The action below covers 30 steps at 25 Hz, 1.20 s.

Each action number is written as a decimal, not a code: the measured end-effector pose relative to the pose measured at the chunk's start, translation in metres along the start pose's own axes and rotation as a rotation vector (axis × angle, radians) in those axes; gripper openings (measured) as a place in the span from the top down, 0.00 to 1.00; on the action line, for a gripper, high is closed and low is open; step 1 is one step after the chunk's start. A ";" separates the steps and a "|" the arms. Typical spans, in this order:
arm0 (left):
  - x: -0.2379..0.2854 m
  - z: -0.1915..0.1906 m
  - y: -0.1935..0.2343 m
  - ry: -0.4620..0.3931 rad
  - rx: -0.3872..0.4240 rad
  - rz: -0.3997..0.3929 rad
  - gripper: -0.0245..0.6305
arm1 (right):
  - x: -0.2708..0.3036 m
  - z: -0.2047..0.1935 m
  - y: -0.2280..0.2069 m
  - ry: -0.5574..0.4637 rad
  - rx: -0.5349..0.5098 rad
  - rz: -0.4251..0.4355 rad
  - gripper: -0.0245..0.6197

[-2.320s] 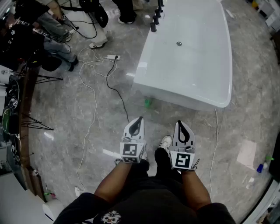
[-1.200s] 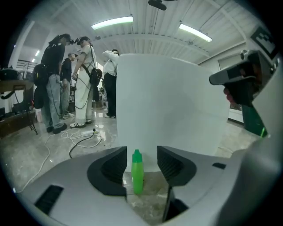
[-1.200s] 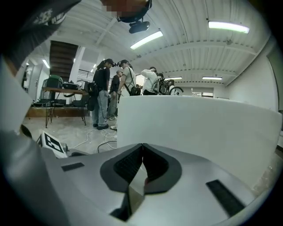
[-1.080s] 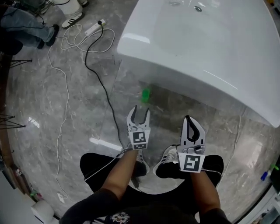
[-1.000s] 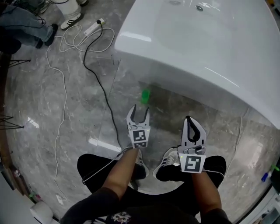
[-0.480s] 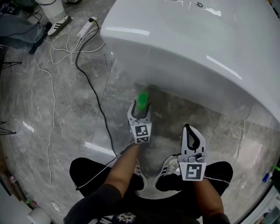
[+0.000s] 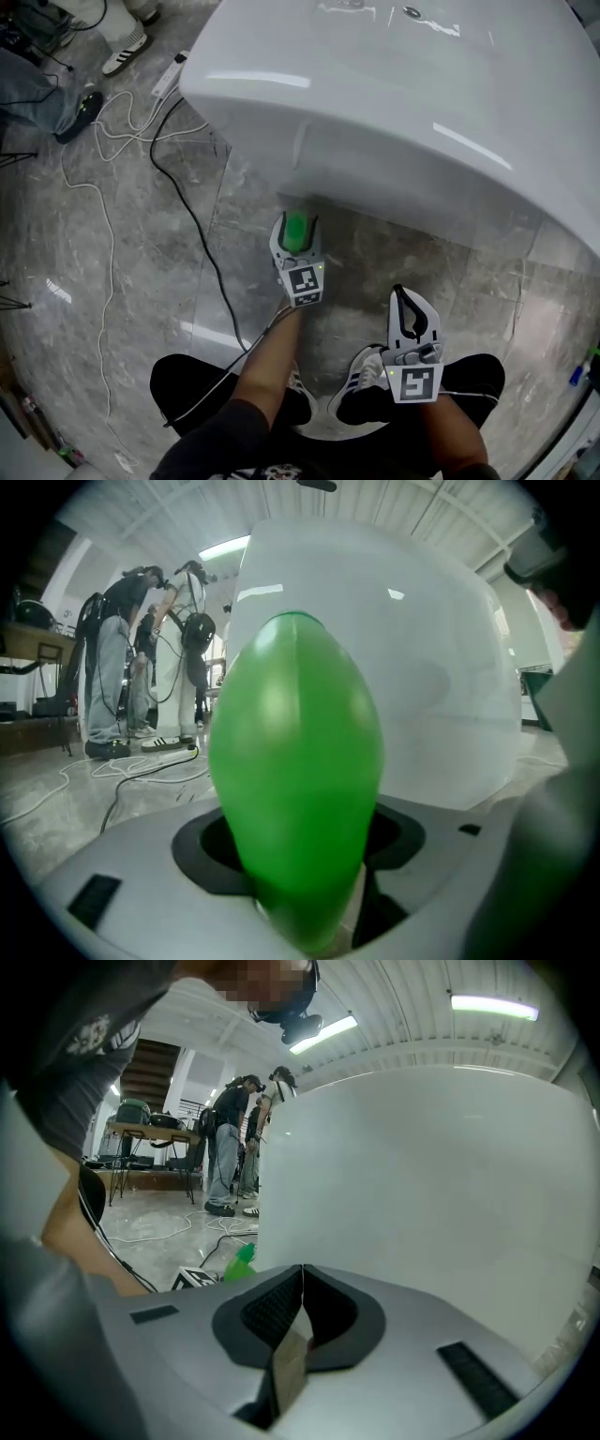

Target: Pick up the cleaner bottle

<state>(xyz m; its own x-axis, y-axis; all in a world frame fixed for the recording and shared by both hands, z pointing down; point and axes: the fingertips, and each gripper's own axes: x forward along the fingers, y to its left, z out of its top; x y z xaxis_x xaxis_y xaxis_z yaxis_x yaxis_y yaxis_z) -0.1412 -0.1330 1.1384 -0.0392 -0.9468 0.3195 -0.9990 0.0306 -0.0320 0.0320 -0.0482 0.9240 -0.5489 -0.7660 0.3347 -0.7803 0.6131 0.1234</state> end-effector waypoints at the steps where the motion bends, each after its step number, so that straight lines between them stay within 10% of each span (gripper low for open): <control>1: 0.003 0.001 0.002 -0.008 0.006 0.007 0.53 | 0.000 -0.002 0.000 0.005 0.001 0.003 0.94; 18: -0.004 0.057 -0.005 -0.101 -0.010 -0.029 0.69 | 0.008 0.006 -0.007 -0.017 -0.010 -0.004 0.94; 30: -0.115 0.279 0.005 -0.084 -0.040 -0.033 0.69 | -0.058 0.187 -0.045 -0.031 0.046 -0.089 0.94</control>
<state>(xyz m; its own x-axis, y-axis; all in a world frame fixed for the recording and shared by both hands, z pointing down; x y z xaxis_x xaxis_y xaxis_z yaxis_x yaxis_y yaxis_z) -0.1361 -0.1130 0.8374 -0.0064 -0.9710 0.2390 -0.9998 0.0104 0.0153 0.0430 -0.0679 0.7245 -0.4854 -0.8230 0.2951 -0.8390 0.5335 0.1076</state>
